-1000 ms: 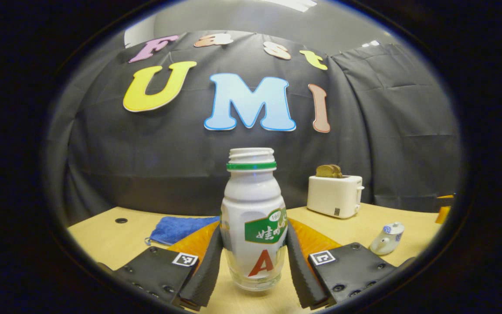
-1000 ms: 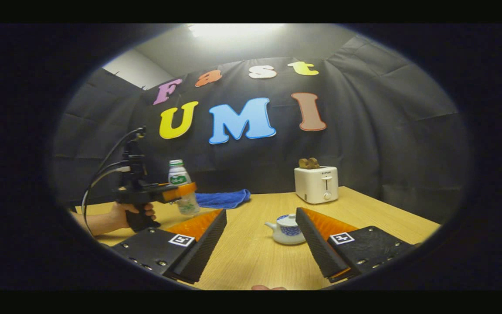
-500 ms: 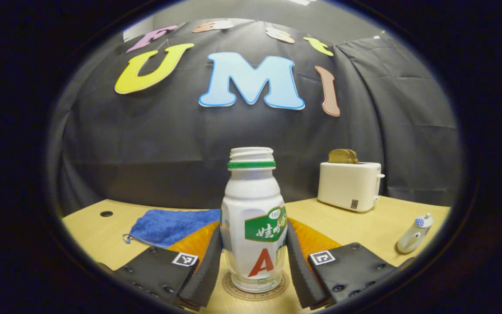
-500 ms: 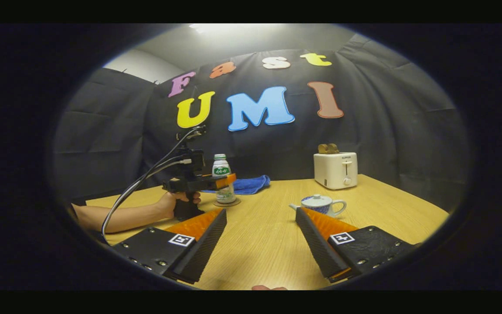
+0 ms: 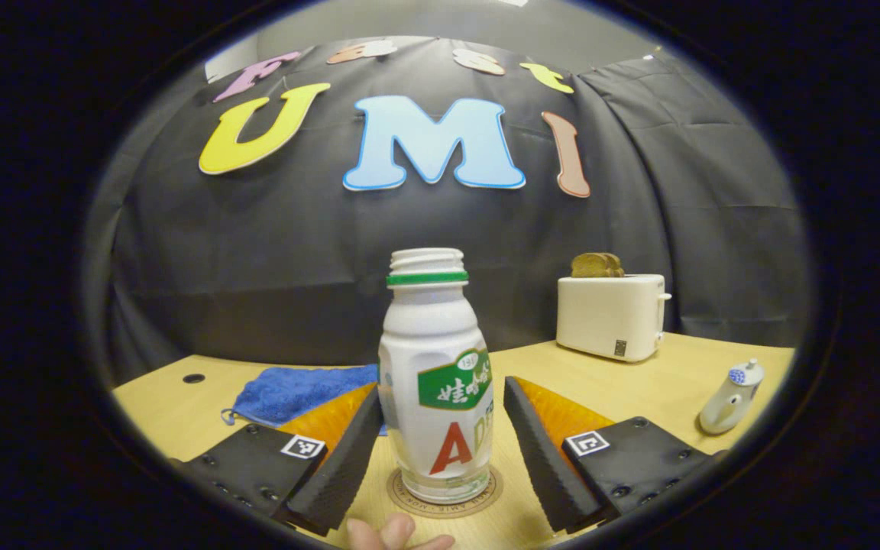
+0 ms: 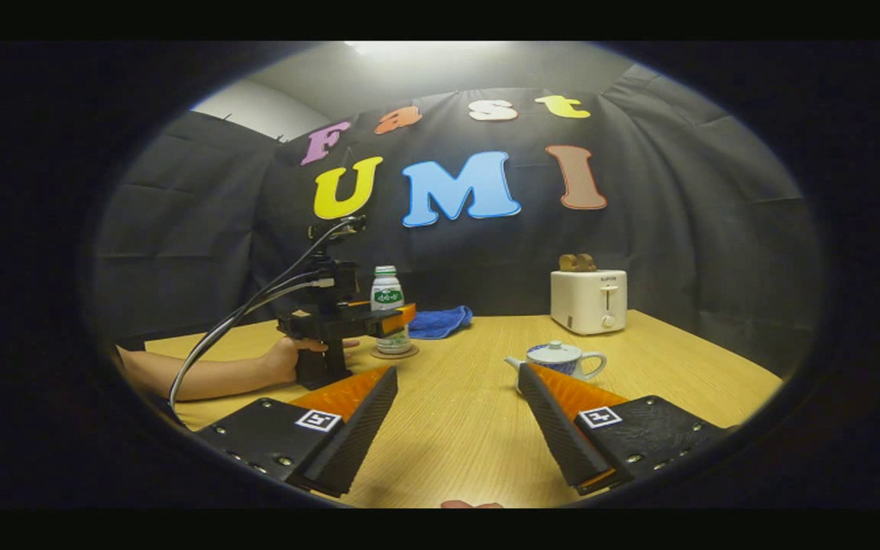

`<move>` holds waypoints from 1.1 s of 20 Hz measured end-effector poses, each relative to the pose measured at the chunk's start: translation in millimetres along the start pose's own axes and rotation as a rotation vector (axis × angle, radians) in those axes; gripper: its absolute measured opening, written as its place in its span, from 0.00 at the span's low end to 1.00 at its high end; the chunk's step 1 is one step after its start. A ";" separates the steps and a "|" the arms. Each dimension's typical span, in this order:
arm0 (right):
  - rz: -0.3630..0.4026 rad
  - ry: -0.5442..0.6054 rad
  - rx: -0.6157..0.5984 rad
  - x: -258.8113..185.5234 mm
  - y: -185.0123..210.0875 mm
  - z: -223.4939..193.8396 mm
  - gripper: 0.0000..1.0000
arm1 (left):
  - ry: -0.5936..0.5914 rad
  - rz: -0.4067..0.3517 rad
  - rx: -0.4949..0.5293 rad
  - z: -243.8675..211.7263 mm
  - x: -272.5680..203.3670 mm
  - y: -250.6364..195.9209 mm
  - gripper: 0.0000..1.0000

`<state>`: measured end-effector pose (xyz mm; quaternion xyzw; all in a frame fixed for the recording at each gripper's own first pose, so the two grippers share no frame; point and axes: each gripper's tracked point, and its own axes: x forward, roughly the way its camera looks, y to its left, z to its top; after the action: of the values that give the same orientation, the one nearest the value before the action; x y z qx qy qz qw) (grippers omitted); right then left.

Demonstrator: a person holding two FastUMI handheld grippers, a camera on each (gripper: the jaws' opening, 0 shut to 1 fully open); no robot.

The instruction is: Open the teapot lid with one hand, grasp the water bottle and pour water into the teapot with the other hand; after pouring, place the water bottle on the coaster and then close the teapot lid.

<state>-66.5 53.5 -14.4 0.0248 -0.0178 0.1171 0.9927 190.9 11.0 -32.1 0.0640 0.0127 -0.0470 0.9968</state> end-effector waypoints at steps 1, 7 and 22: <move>0.002 -0.001 -0.004 -0.2 0.9 0.1 0.97 | -0.011 0.007 0.009 4.6 -4.9 -0.3 1.00; 0.012 0.004 -0.026 -1.0 7.9 -1.8 0.97 | 0.019 0.046 0.002 -6.4 -35.2 4.8 1.00; -0.194 -0.014 -0.044 22.0 26.4 -4.3 0.97 | 0.009 0.164 -0.042 -4.0 -239.8 -42.2 1.00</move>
<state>-51.2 84.5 -16.5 0.0053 -0.0247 0.0198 0.9995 -51.9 -8.0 -33.9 0.0443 0.0131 0.0353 0.9983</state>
